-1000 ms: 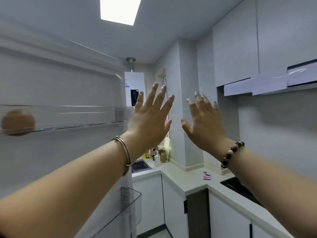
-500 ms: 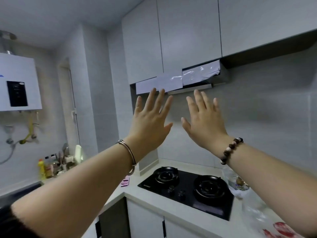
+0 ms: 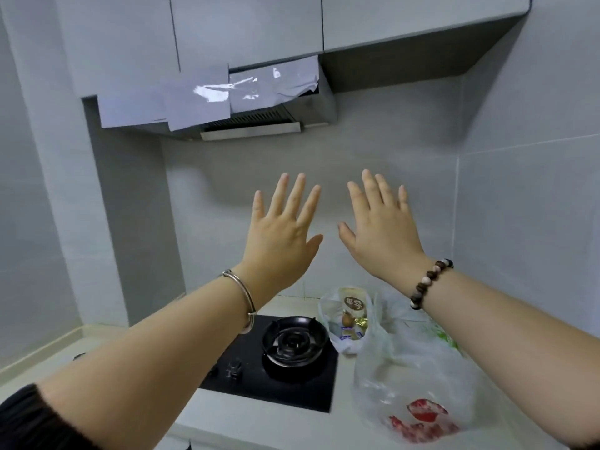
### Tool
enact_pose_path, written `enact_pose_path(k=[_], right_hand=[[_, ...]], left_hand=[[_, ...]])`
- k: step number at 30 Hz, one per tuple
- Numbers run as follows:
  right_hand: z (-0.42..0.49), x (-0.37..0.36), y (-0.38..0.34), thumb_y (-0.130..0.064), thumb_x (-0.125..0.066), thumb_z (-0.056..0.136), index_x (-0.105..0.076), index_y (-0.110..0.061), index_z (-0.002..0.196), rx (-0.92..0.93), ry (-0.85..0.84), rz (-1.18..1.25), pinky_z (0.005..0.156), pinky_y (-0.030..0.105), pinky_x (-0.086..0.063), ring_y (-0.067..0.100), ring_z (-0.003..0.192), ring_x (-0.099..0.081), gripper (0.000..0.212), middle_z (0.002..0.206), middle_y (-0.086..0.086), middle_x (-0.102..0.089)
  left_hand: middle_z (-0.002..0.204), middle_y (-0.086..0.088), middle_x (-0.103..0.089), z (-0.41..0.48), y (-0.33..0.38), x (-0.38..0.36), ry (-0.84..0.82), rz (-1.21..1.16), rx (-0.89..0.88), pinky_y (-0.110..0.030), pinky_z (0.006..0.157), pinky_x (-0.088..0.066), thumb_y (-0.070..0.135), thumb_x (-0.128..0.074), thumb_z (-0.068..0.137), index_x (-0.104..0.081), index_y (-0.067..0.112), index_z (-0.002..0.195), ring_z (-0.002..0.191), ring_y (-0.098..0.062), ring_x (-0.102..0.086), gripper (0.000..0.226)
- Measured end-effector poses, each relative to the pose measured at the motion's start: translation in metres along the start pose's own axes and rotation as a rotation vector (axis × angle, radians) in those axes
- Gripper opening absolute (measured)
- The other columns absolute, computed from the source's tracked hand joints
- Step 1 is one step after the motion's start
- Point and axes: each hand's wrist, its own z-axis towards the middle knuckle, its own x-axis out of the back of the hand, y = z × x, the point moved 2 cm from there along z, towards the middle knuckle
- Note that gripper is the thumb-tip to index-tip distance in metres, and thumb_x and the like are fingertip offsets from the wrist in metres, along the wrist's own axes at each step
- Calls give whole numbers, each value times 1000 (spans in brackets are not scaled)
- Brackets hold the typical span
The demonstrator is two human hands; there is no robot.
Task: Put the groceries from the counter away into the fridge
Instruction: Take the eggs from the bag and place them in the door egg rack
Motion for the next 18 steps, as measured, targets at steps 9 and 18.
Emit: enact_pose_path(k=[9,18], right_hand=[[77,-160,35,-48,-31,97,-14,-13,150,-96,-142,-49,115,49,-5,26,145,-3,66,158,11,-4],[98,-290,73,-43,-38,95,-19,-11,148,-129,-280,-63,115,48,-7,27,145,-8,64,157,13,-10]], left_hand=[[159,-5,7,89,-2,-168,-24,-220,-40,-53,115,-3,52,-28,96,5,21,151,145,-27,11,71],[158,-8,11,130,24,-321,-217,-316,-78,-55,114,-7,49,-28,97,4,19,151,145,-30,9,69]])
